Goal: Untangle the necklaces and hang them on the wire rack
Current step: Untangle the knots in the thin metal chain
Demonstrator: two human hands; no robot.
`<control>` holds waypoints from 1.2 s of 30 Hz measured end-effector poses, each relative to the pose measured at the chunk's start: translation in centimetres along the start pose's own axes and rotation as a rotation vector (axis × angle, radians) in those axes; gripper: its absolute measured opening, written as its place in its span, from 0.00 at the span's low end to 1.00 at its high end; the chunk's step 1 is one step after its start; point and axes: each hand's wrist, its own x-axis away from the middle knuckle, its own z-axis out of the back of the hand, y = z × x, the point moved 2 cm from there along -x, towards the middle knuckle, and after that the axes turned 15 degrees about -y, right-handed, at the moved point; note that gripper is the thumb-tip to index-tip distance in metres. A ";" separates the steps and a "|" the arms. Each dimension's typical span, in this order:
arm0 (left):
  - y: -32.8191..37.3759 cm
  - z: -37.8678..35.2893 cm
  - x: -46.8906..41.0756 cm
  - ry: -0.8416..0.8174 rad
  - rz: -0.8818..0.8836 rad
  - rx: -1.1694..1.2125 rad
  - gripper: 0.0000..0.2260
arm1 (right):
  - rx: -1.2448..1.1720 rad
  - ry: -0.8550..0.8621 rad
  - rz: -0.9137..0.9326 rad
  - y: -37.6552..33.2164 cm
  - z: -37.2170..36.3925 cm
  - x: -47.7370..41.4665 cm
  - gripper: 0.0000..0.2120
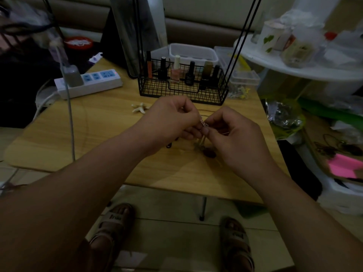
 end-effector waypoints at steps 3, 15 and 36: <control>0.0 0.0 0.1 0.005 -0.011 -0.071 0.02 | -0.101 -0.018 -0.028 0.0 0.3 -0.1 0.04; 0.2 -0.9 0.3 -0.024 -0.054 -0.271 0.01 | -0.573 -0.069 -0.186 0.9 1.2 -0.3 0.03; -0.2 -1.6 -0.3 -0.024 -0.071 -0.209 0.04 | -0.711 -0.132 -0.187 0.4 1.3 -0.3 0.05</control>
